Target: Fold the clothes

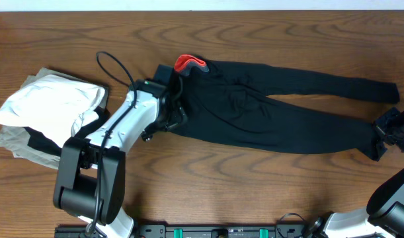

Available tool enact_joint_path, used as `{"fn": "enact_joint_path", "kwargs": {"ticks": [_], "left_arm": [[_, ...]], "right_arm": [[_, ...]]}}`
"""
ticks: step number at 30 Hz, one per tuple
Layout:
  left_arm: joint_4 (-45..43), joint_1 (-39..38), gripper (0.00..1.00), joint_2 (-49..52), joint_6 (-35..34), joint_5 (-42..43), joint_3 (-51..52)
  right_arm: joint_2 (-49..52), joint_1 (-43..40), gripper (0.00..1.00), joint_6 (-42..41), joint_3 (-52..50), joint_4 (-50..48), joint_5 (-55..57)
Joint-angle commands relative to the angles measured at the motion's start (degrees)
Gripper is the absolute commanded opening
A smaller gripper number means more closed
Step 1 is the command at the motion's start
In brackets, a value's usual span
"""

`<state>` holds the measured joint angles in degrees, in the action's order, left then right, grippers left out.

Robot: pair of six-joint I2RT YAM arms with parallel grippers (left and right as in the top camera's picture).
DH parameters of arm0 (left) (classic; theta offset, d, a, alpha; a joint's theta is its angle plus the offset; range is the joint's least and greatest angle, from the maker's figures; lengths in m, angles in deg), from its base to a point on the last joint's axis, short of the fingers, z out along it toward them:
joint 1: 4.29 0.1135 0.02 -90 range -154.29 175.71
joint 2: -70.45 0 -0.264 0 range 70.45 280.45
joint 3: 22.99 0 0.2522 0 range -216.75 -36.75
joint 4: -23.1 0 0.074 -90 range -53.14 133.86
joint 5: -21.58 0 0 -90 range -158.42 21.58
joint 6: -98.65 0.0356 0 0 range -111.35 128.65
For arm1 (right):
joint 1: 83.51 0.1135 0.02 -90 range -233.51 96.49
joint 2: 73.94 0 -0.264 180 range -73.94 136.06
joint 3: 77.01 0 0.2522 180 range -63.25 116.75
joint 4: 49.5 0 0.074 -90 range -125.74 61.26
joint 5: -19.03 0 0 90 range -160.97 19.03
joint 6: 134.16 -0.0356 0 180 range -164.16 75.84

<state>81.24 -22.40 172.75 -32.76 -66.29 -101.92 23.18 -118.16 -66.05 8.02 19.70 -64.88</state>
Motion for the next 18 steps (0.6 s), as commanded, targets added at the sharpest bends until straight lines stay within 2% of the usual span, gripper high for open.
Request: {"fn": "enact_joint_path", "kwargs": {"ticks": [1,3,5,7,9,10,18], "left_arm": [[-2.23,0.20,0.91,1.07,-7.43,-1.25,3.32],[-3.50,0.20,0.86,1.07,-10.08,-1.27,4.52],[-4.98,0.17,0.76,1.07,-12.00,-1.27,5.29],[-6.54,0.17,0.63,1.07,-12.98,-1.27,5.60],[-8.24,0.20,0.42,1.07,-12.96,-1.27,5.66],[-8.92,0.20,0.38,1.07,-12.94,-1.31,5.66],[-10.05,0.17,0.38,1.64,-12.96,-1.33,5.73]], "right_arm": [[0.28,0.11,0.01,-0.33,1.14,0.00,0.96],[0.28,0.11,0.01,-0.33,1.14,0.02,0.96],[0.28,0.11,0.01,-0.33,1.14,0.04,0.96],[0.28,0.11,0.01,-0.33,1.14,0.09,0.96],[0.28,0.11,0.01,-0.33,1.14,0.09,0.96],[0.28,0.11,0.01,-0.33,1.14,0.09,0.96],[0.28,0.11,0.01,-0.33,1.14,0.09,0.52]]}}
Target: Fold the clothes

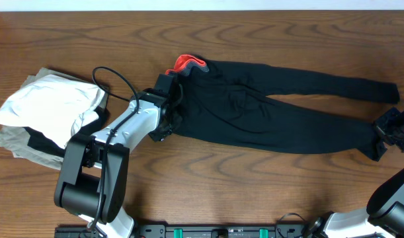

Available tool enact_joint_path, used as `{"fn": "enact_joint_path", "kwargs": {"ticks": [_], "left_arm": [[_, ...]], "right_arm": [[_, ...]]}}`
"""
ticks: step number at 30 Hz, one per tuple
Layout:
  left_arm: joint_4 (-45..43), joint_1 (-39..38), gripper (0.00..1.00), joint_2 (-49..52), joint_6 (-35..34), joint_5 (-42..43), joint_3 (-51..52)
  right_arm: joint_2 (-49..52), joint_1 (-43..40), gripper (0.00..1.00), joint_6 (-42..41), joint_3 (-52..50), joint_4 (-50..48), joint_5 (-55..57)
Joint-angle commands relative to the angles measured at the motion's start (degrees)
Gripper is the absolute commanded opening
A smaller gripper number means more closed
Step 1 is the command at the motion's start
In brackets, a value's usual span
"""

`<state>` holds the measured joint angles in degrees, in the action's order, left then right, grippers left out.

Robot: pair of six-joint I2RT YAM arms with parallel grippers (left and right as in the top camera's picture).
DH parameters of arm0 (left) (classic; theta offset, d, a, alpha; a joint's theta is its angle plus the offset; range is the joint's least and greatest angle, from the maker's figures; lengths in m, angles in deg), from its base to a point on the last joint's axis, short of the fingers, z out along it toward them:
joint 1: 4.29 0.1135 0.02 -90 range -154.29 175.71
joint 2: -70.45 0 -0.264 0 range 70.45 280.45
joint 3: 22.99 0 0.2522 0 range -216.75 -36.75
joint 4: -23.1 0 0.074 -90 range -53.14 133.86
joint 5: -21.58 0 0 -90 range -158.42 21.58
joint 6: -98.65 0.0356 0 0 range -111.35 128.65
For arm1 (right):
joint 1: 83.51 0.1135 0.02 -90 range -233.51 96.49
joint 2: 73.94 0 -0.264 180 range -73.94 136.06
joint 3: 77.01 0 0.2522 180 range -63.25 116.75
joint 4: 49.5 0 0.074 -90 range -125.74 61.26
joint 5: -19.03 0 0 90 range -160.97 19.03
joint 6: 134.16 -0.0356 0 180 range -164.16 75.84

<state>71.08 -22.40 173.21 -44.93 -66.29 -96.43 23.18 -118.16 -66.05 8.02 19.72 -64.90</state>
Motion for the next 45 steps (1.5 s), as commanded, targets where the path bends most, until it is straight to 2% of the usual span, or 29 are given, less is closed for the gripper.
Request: {"fn": "enact_joint_path", "kwargs": {"ticks": [1,10,11,12,13,18,25,29,42,45], "left_arm": [[0.07,0.17,0.38,1.40,-0.81,-1.31,0.24],[-2.71,0.20,0.39,5.31,-1.18,-1.33,0.24],[-2.91,0.20,0.32,5.49,-1.16,-1.33,0.24],[-2.89,0.20,0.12,5.49,-1.11,-1.33,0.24],[-2.84,0.20,0.06,5.44,-0.66,-1.31,0.22],[1.07,0.20,0.06,4.52,-0.09,-1.31,0.22],[21.33,0.20,0.06,0.37,-0.11,-3.65,0.22],[28.63,0.07,0.06,-2.69,-0.09,-4.17,0.24],[30.23,0.02,0.06,-6.97,-0.07,-4.13,0.24],[30.21,0.02,0.06,-6.97,-0.09,-4.13,0.24]], "right_arm": [[0.28,0.11,0.01,-0.33,1.14,0.09,0.55],[0.28,0.11,0.01,-0.33,1.14,0.26,0.52],[0.28,0.11,0.01,-0.33,1.14,0.28,0.52],[0.28,0.11,0.01,-0.33,1.14,0.33,0.52],[0.28,0.11,0.01,-0.33,1.14,0.35,0.52],[0.28,0.11,0.01,-0.33,1.14,0.31,0.55],[0.28,0.11,0.01,-0.33,1.14,-0.24,0.57],[0.28,0.09,0.01,-0.33,1.14,-0.63,0.57],[0.28,-1.11,0.01,-0.39,1.14,-0.63,4.44],[0.28,-2.12,0.07,-0.83,1.16,-0.79,4.00]]}}
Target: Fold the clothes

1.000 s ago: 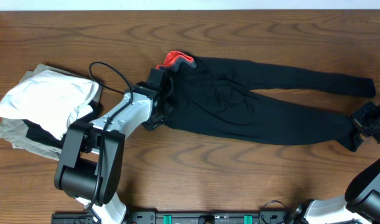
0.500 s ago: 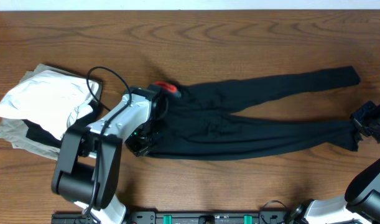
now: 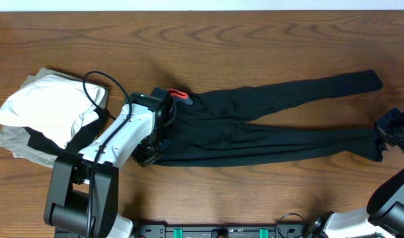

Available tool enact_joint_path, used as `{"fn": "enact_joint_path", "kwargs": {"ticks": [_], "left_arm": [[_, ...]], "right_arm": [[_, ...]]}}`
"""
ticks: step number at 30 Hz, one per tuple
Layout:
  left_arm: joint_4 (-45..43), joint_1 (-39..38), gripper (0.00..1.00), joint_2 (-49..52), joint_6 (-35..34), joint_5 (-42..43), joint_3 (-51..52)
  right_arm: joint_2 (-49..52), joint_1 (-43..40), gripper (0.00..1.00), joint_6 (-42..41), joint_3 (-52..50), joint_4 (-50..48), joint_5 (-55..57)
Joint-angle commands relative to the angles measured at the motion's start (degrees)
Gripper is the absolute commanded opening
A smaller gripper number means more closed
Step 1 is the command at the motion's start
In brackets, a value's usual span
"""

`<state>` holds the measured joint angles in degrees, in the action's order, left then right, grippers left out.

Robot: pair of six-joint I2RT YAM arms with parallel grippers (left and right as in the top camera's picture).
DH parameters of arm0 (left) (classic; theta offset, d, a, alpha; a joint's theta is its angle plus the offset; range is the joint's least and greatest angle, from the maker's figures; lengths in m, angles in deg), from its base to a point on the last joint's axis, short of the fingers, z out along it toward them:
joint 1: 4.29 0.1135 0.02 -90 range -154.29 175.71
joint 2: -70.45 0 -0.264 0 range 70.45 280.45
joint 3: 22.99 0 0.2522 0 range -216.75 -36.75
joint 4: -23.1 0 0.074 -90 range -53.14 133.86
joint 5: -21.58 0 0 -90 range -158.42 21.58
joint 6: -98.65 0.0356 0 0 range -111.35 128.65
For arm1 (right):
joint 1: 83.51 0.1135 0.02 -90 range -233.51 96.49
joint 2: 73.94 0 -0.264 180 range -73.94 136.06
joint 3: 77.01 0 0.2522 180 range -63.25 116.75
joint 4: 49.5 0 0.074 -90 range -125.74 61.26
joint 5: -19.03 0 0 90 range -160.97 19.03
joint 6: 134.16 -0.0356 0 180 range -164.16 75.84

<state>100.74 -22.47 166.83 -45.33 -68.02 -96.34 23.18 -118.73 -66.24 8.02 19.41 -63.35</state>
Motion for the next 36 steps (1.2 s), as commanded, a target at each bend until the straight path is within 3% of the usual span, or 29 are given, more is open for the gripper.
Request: {"fn": "enact_joint_path", "kwargs": {"ticks": [1,6,18,24,26,31,36], "left_arm": [[0.52,0.09,0.06,-0.59,0.31,-2.40,0.15],[0.57,0.09,0.06,-0.59,0.33,-2.40,0.15],[0.46,0.09,0.09,-0.59,0.33,-2.40,0.15],[-1.46,0.09,0.17,-1.18,2.56,-1.68,0.11],[-3.21,0.09,0.29,-2.60,5.44,0.37,-0.04],[-3.78,0.09,0.45,-8.55,5.90,0.59,-0.15],[-8.28,-0.15,0.46,-15.98,9.70,1.14,-0.31]], "right_arm": [[0.28,-1.77,0.11,-0.63,1.16,-0.50,2.43],[0.28,-2.73,0.23,-0.70,1.16,-0.52,2.49],[0.26,-4.92,0.24,-1.44,1.57,-0.33,-1.92],[0.26,-4.87,0.24,0.09,1.60,0.42,-6.67],[0.26,-4.90,0.24,0.11,1.60,0.66,-6.62],[0.26,-4.90,0.24,0.11,1.60,1.05,-6.64],[0.26,-4.76,0.23,2.27,1.60,0.24,-12.74]]}}
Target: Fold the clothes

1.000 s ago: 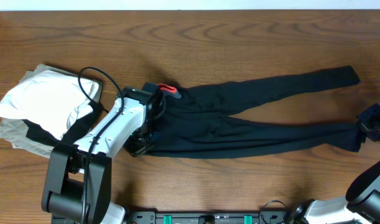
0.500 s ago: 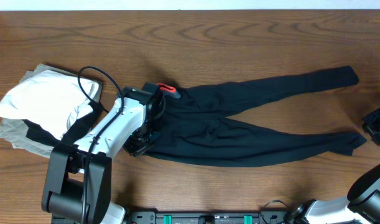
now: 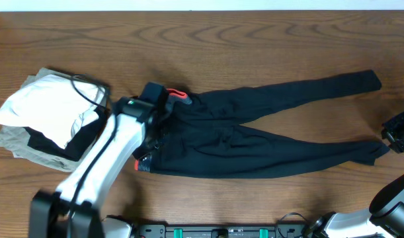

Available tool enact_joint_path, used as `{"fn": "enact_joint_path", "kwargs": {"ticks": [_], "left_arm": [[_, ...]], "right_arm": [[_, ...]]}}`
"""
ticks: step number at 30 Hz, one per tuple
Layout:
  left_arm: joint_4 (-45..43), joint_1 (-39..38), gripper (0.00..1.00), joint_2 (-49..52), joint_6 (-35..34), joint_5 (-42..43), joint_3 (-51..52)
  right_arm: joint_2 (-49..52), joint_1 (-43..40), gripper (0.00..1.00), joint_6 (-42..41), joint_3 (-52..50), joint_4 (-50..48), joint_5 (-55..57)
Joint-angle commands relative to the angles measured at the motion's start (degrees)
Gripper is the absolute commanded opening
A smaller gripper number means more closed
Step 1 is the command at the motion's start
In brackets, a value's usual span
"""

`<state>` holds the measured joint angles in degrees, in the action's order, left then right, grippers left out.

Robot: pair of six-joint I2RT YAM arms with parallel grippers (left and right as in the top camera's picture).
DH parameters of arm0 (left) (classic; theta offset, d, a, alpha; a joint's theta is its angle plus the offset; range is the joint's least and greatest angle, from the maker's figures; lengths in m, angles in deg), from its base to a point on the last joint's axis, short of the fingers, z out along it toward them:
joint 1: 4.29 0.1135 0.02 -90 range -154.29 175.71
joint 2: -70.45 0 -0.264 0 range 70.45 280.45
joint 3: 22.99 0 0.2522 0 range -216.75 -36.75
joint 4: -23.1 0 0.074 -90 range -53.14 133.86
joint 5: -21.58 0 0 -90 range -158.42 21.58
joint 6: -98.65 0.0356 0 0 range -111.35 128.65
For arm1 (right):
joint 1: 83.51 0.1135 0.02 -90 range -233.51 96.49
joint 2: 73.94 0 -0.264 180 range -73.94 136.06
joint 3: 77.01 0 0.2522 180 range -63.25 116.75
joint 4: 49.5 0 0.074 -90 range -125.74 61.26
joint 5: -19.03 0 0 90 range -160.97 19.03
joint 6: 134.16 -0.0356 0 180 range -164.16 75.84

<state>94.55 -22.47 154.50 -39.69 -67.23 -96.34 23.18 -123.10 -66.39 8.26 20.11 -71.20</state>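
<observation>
A pair of black pants (image 3: 254,139) lies flat across the table, waist to the left and both legs running right. A red patch (image 3: 179,94) shows at the top of the waistband. My left gripper (image 3: 155,129) hangs over the waist end, and its fingers are hidden under the wrist. The upper leg ends at a cuff (image 3: 372,79) far right. The lower leg's cuff (image 3: 379,149) lies just left of my right gripper (image 3: 398,133) at the table's right edge. Whether that gripper still touches the cuff cannot be told.
A pile of folded clothes (image 3: 46,112), white on top with beige and black beneath, sits at the left. The left arm's white link (image 3: 99,165) slants across the front left. Bare wood lies behind and in front of the pants.
My left arm has risen and its gripper sits higher on the waist than before. The lower leg lies slacker and more wrinkled. My right gripper has shifted slightly right of the cuff.
The pants first lay slanting down to the right, my left gripper at the waistband and my right at the lower cuff. Later the waist had moved toward the front left with my left gripper, and the upper leg swung back. Now the pants lie spread.
</observation>
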Motion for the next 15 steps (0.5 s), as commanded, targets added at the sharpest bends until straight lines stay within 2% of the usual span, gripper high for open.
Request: {"fn": "enact_joint_path", "kwargs": {"ticks": [1,4,6,9,10,12,15], "left_arm": [[-4.98,-0.46,0.44,-4.94,6.99,1.14,-0.31],[-15.78,-1.97,0.28,-6.58,16.59,1.81,-0.31],[-21.11,-2.99,0.25,-5.77,22.47,1.84,-0.31],[-24.76,-4.13,0.25,-2.80,27.78,2.23,-0.31],[-25.44,-4.31,0.31,-1.60,29.35,2.23,-0.31],[-27.21,-4.35,0.59,1.64,33.35,2.14,-0.31],[-29.64,-4.35,0.68,5.05,38.75,1.53,-0.31]], "right_arm": [[0.26,-0.26,0.23,3.80,1.36,-0.85,-7.32],[0.26,0.35,0.23,4.76,1.36,-1.03,-9.79],[0.26,1.03,0.23,5.18,1.36,-1.03,-9.92],[0.26,2.01,0.23,5.27,1.33,-1.03,-9.88],[0.26,2.27,0.24,5.62,1.36,-1.03,-9.88],[0.26,2.82,0.23,5.62,1.33,-1.03,-9.86],[0.26,2.93,0.24,5.62,1.33,-1.03,-9.86]]}}
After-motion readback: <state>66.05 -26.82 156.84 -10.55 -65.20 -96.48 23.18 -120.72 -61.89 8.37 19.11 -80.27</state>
